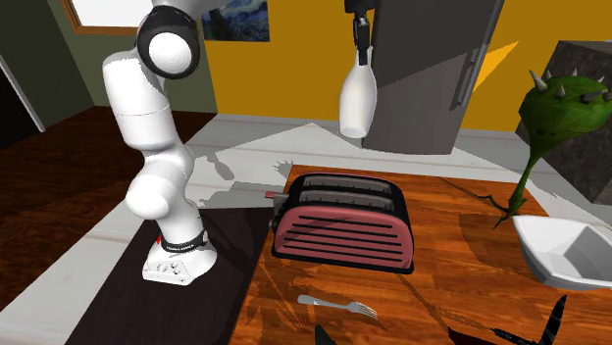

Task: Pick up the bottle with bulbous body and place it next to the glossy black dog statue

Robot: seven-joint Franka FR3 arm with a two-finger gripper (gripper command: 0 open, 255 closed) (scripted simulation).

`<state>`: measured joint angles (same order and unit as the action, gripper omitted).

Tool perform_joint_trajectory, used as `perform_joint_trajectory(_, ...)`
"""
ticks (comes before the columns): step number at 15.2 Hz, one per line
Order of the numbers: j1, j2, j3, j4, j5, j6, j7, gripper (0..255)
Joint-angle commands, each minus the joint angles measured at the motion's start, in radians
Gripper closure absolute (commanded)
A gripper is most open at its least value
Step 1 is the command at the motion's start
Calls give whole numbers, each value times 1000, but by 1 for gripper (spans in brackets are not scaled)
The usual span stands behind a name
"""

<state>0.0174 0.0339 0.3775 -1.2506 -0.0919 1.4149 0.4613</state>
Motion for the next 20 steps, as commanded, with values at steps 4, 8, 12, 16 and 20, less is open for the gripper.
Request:
perform_joint_trajectory(4,-78,-69,-74,-106,45,51,-139,255)
perform_joint_trajectory(8,-127,-92,-132,-150,65,77,-242,255)
perform_joint_trajectory(12,-174,-95,-186,-169,77,97,-341,255)
perform_joint_trajectory(16,-218,-79,-238,-166,87,111,-436,255)
perform_joint_trajectory(20,-263,-44,-286,-140,96,120,-529,255)
